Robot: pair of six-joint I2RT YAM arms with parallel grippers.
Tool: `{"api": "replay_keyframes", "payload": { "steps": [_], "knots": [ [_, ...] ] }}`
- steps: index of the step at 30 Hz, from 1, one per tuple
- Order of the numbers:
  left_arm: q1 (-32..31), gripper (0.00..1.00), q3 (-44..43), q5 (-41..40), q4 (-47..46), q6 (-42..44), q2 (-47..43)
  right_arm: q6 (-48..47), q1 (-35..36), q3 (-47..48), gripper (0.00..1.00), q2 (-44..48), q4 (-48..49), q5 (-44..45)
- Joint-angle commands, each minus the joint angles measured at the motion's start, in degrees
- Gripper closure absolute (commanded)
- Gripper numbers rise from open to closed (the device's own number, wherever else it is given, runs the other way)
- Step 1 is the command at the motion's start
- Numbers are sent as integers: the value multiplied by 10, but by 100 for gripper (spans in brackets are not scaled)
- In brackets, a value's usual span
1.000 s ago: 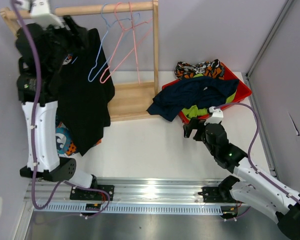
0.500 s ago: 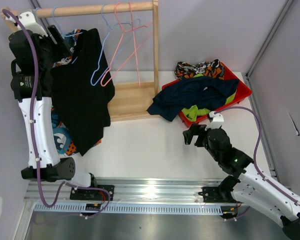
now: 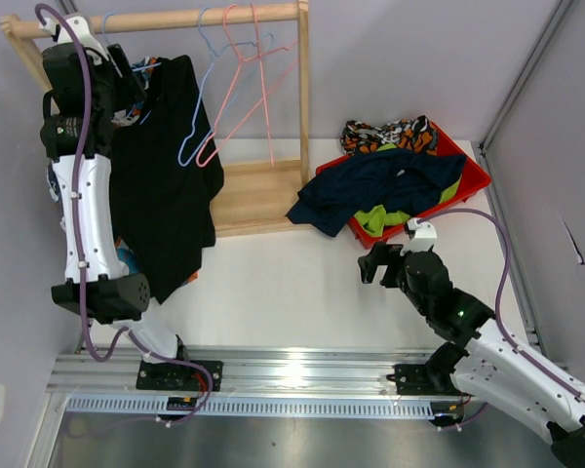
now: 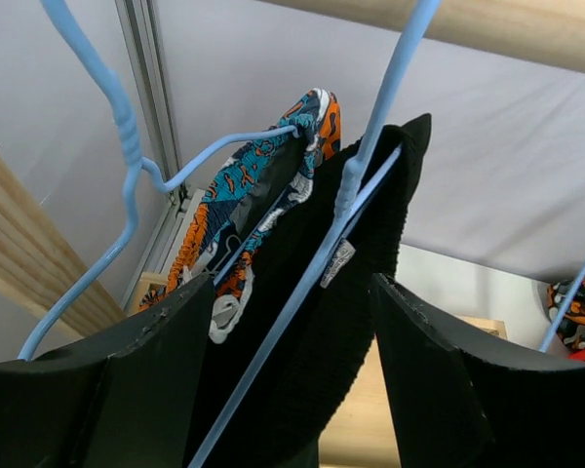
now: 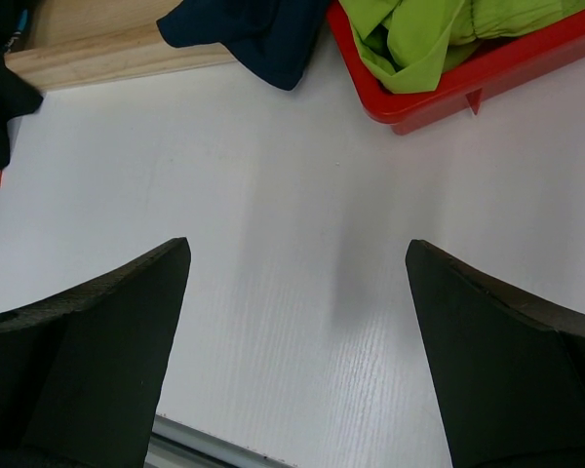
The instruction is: Remove the shorts from the hanger
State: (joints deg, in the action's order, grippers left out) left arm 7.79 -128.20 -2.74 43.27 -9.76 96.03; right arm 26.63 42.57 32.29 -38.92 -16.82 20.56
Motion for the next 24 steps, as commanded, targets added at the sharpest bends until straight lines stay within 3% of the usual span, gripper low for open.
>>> {"api": "replay_keyframes", "payload": {
  "steps": [1, 5, 6, 11, 17, 24],
  "knots": [
    [6, 31, -14, 2, -3, 15, 8, -15, 0, 3, 1, -1, 10, 13],
    [6, 53, 1, -5, -5, 14, 12, -16, -8, 1, 1, -1, 15, 7],
    [6, 78, 3, -9, -5, 11, 13, -14, -9, -1, 1, -1, 16, 5],
    [6, 100, 0, -6, -9, 7, 14, -14, -15, -4, 1, -5, 22, 0],
    [-1, 100, -35, 74, -10, -12, 7, -10, -16, -7, 1, -5, 28, -3],
    [-44, 100, -90, 85, -47, -14, -33, -7, -9, 1, 1, -12, 42, -15]
  ]
}}
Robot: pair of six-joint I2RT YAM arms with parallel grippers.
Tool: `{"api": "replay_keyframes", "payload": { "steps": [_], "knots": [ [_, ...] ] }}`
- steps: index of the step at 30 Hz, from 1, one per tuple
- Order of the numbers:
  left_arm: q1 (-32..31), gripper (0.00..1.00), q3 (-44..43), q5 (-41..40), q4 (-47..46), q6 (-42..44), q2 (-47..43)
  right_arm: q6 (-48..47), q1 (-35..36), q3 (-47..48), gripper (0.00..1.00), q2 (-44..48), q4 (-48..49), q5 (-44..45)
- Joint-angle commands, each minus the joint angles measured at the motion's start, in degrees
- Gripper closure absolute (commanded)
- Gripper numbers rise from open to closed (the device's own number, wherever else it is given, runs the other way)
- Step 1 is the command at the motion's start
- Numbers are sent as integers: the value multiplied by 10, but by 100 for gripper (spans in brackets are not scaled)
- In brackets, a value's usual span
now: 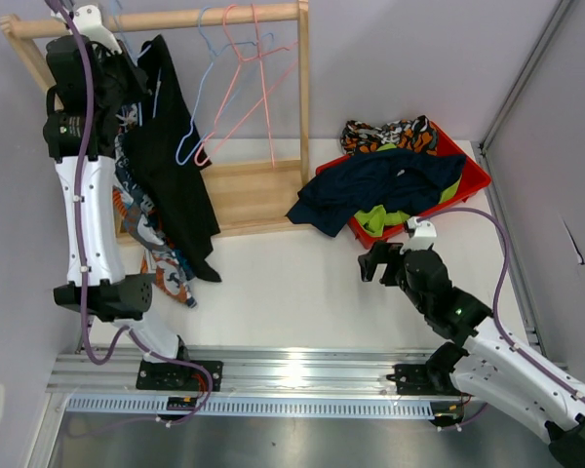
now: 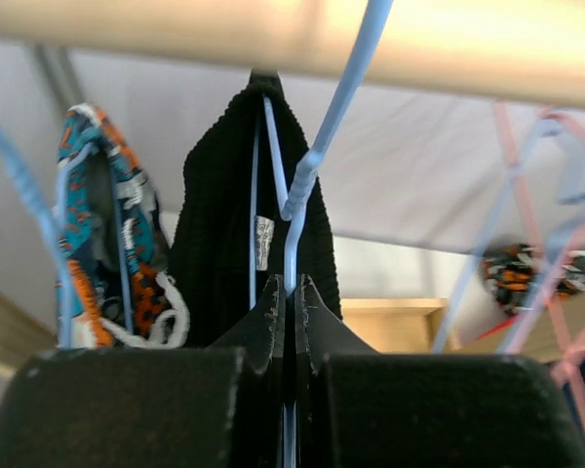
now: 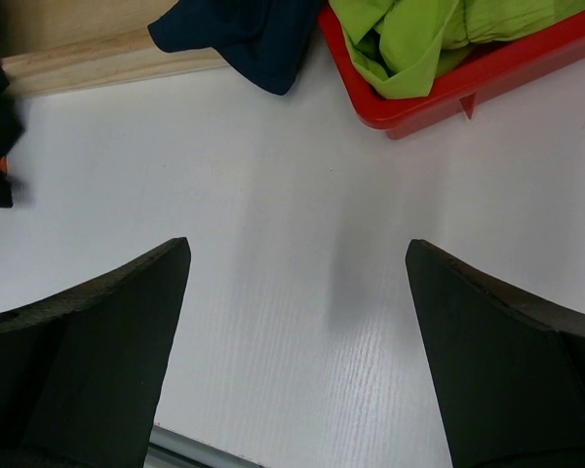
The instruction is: Remove the shorts from the hanger
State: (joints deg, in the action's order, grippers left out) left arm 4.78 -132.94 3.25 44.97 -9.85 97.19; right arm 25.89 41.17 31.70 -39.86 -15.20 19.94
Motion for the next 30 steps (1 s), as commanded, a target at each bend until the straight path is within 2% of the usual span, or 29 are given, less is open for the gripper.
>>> {"api": "replay_keyframes", "payload": {
  "steps": [1, 6, 9, 12, 13, 14, 17, 21, 27, 30],
  "knots": [
    [-16, 100, -43, 29, -66, -16, -49, 0, 8, 12, 1, -3, 29, -10],
    [-16, 100, -29, 42, -68, -32, -76, -29, 36, 48, 1, -12, 55, -36],
    [-26, 100, -9, 48, -60, -44, -90, -48, 80, 90, 1, -37, 90, -59],
    [-44, 100, 37, 22, -72, -49, -116, -78, 162, 159, 1, -98, 122, -44],
    [-62, 100, 70, 19, -83, -54, -126, -88, 188, 179, 1, -117, 136, -15],
    [-70, 100, 93, 8, -95, -65, -146, -110, 238, 201, 1, -163, 141, 0],
    [-86, 100, 118, -12, -89, -76, -165, -137, 303, 301, 1, -265, 170, 31],
    [-97, 100, 165, -27, -100, -86, -195, -174, 351, 436, 1, -388, 186, 48],
    [-98, 100, 195, -30, -95, -77, -221, -196, 375, 631, 1, -542, 178, 55],
    [-98, 100, 202, -30, -94, -70, -230, -204, 382, 705, 1, -586, 172, 60]
  ]
}}
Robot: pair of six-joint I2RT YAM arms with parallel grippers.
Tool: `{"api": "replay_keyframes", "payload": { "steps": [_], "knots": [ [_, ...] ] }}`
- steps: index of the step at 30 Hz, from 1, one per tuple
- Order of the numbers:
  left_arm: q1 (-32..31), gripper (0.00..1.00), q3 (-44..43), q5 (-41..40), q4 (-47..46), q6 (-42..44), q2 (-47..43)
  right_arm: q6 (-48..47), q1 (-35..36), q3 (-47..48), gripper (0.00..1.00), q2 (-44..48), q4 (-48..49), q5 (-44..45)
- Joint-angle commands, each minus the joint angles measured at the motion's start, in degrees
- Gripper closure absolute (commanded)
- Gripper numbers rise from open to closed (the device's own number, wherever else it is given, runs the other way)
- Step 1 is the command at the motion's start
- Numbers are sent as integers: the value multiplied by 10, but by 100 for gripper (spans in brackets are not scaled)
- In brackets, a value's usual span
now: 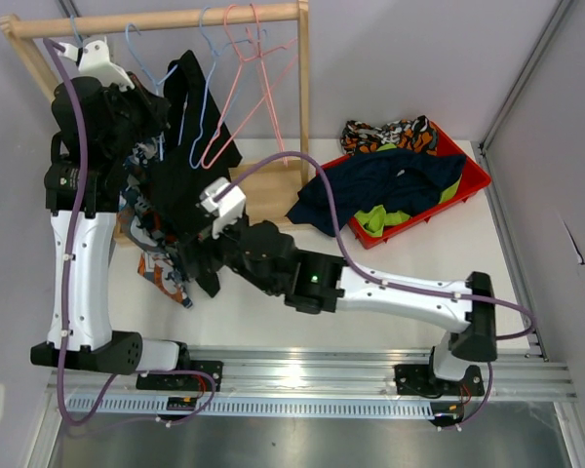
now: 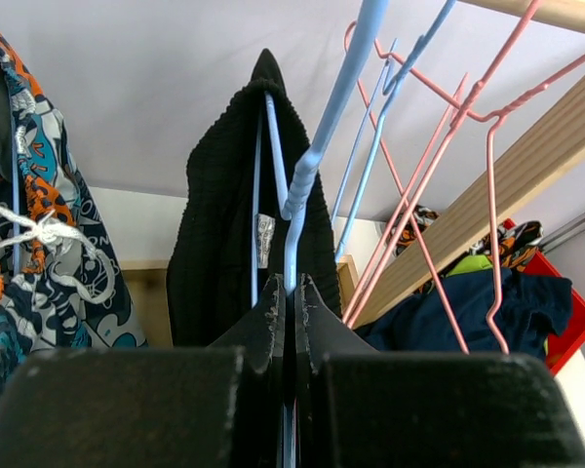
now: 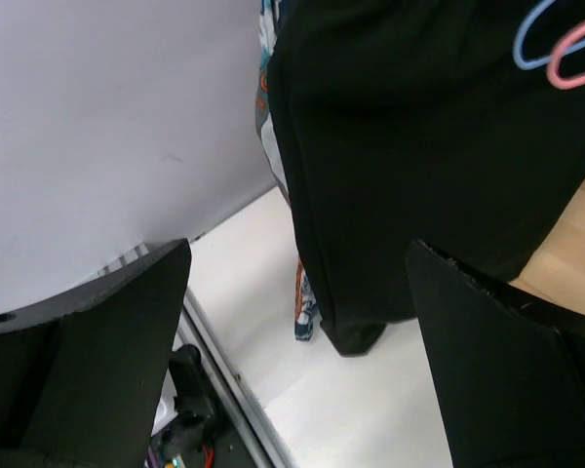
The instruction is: Remove the shorts from the hanger
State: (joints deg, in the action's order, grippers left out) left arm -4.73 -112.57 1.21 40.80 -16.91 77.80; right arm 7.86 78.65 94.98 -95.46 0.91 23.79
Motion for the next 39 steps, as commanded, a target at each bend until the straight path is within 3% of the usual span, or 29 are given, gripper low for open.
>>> {"api": "replay_keyframes", "payload": {
  "steps": [1, 10, 11, 12, 13, 14, 16, 21, 24, 29, 31, 34, 37, 39],
  "knots": [
    [-3, 100, -2, -9, -51, 1, -38, -23, 11, 89, 1, -56, 4, 23],
    [-2, 100, -2, 18, -36, -1, -56, -21, 14, 144, 1, -154, 42, 71],
    [-2, 100, -3, 19, -30, -1, -62, -24, 12, 144, 6, -169, 49, 87],
    [-2, 100, -3, 21, -27, 0, -65, -27, 12, 143, 19, -176, 57, 92],
    [-2, 100, -5, 20, -23, 1, -69, -29, 11, 142, 42, -182, 68, 98],
    [-2, 100, -3, 19, -21, 6, -76, -30, 11, 138, 84, -186, 71, 113],
    [-2, 100, 5, 14, -20, 8, -82, -22, 12, 129, 100, -186, 69, 122],
    [-2, 100, 21, 13, -28, 14, -83, -5, 52, -8, 100, -122, 81, 151],
    [-2, 100, 6, 4, -29, 22, -71, 14, 118, -117, 100, -69, 83, 191],
    [-2, 100, -12, -9, -25, 31, -53, 139, 216, -216, 100, -26, 38, 280],
    [-2, 100, -12, -9, -25, 32, -52, 167, 218, -223, 100, -28, 30, 276],
    [-2, 100, -5, -3, -19, 31, -60, 134, 203, -193, 100, -39, 45, 276],
    [-2, 100, 8, 33, -10, 32, -78, 104, 145, -148, 100, -51, 41, 252],
    [-2, 100, 9, 54, 16, 28, -91, 100, 65, -130, 100, -53, 44, 204]
  ]
}}
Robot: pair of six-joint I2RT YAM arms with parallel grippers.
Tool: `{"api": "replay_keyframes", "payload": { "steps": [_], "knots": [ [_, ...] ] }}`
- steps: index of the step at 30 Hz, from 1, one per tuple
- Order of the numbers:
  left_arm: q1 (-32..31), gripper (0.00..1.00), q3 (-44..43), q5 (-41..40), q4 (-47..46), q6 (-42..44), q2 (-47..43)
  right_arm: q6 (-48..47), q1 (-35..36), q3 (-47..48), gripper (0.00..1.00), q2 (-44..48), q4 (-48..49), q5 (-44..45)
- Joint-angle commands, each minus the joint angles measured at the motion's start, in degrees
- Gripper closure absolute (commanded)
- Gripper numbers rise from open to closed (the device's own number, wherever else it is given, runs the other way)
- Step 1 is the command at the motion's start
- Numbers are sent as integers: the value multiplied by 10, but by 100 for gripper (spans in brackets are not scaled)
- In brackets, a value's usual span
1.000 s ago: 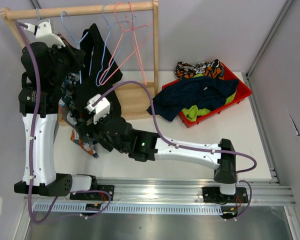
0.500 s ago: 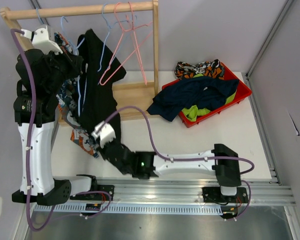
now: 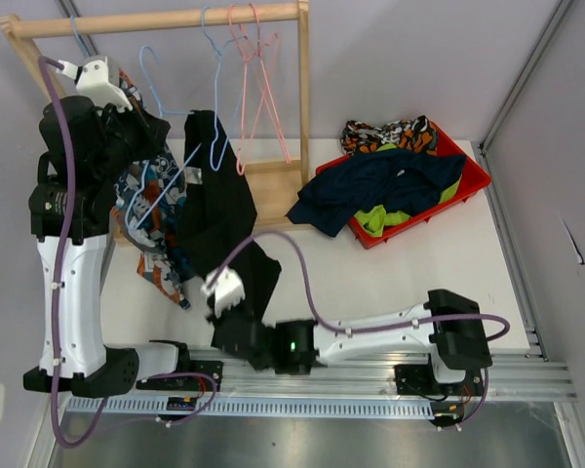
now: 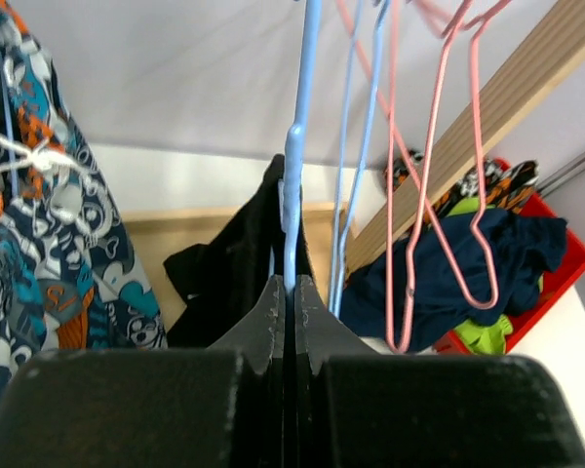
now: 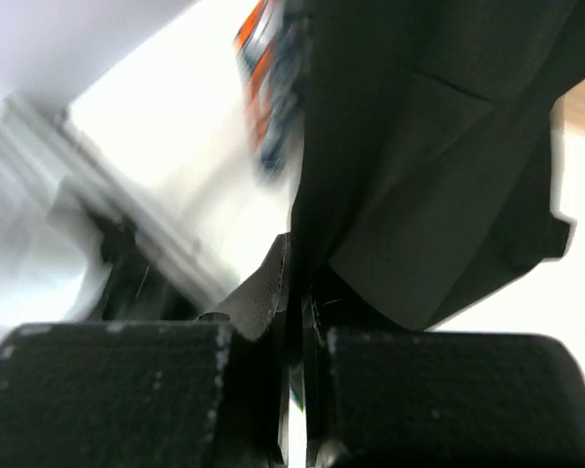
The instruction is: Remove the shorts from the hanger
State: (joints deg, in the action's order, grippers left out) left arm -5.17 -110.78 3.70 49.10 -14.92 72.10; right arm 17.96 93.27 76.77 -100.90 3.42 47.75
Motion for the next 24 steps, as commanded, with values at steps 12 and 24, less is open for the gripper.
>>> {"api": "replay_keyframes", "payload": {
  "steps": [12, 24],
  "knots": [
    [2, 100, 103, -26, -20, 13, -151, -31, -300, 157, 100, 28, -84, -151],
    [2, 100, 135, -75, -86, -12, -136, -64, -544, 136, 100, 195, -135, -193]
  ]
}}
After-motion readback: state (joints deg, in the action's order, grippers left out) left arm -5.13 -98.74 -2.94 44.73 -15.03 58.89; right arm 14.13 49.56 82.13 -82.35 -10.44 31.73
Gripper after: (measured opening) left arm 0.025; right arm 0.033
